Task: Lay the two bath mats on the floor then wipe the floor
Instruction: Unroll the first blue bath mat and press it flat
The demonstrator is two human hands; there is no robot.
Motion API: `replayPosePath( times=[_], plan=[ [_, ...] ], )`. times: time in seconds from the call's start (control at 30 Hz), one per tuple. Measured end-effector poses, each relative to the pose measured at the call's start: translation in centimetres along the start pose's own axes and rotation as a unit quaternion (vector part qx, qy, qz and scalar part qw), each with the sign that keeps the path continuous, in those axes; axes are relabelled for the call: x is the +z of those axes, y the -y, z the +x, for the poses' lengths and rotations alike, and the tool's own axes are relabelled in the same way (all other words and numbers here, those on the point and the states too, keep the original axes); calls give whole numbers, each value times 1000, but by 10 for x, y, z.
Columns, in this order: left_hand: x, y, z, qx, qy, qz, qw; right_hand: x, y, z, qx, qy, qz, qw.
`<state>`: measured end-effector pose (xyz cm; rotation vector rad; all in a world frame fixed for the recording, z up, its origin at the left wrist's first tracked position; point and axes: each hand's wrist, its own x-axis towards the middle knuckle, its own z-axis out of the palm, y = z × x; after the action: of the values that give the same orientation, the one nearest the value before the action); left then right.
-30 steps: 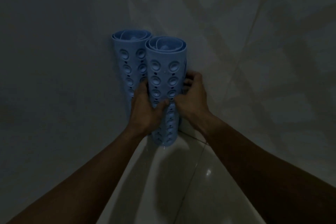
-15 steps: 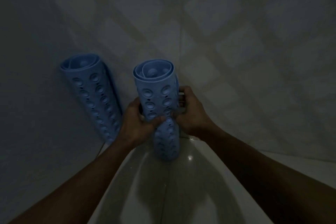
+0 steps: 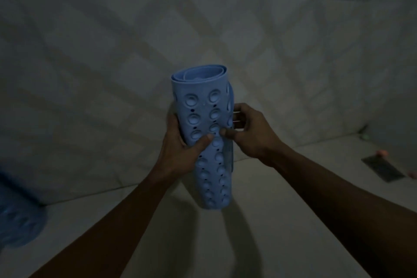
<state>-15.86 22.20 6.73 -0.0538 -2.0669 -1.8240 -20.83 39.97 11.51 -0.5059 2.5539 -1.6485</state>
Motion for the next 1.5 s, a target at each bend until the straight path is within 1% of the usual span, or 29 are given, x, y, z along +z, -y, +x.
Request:
replayPosePath(
  times=[0.1,0.23,0.33,0.43,0.5,0.53,0.6,0.7,0.8,0.9,0.97,1.07,1.17,1.27,1.4,1.5],
  plan=[
    [56,-1,7,-3,7,-12,1000,-44,-29,-2,27,-16,33,999],
    [132,9,0,-45,19,-36,998,-97,-84,-19,60,-43,72,995],
    [188,19,-11,-95,24,-51,994,-132,-128,-38,82,-37,75,993],
    [239,26,-19,-153,8,-68,986,-160,-169,-62,94,-12,122,988],
    [268,30,-20,-191,-6,-68,979,-178,-198,-72,107,-18,143,984],
    [281,33,-21,-210,-13,-66,975,-186,-213,-75,131,-27,155,979],
    [303,41,-21,-246,-35,-62,967,-198,-241,-77,188,-26,167,968],
    [326,56,-26,-285,-63,-42,956,-205,-272,-79,223,28,161,961],
    [340,67,-36,-323,-95,-9,942,-198,-292,-81,214,46,151,964],
    [348,76,-54,-360,-151,9,921,-188,-303,-82,203,46,133,969],
    [351,80,-70,-371,-169,23,913,-187,-309,-85,201,40,114,972],
    [364,78,-95,-381,-149,7,912,-197,-315,-100,185,29,101,977],
    [389,68,-119,-406,-94,-32,908,-220,-320,-122,197,25,87,976],
    [422,63,-129,-423,-42,-19,905,-249,-333,-136,212,9,51,976],
    [468,75,-127,-419,-44,-13,907,-279,-359,-139,237,-2,28,971],
    [491,88,-125,-411,-43,-12,910,-292,-377,-137,233,16,-6,972]
  ],
)
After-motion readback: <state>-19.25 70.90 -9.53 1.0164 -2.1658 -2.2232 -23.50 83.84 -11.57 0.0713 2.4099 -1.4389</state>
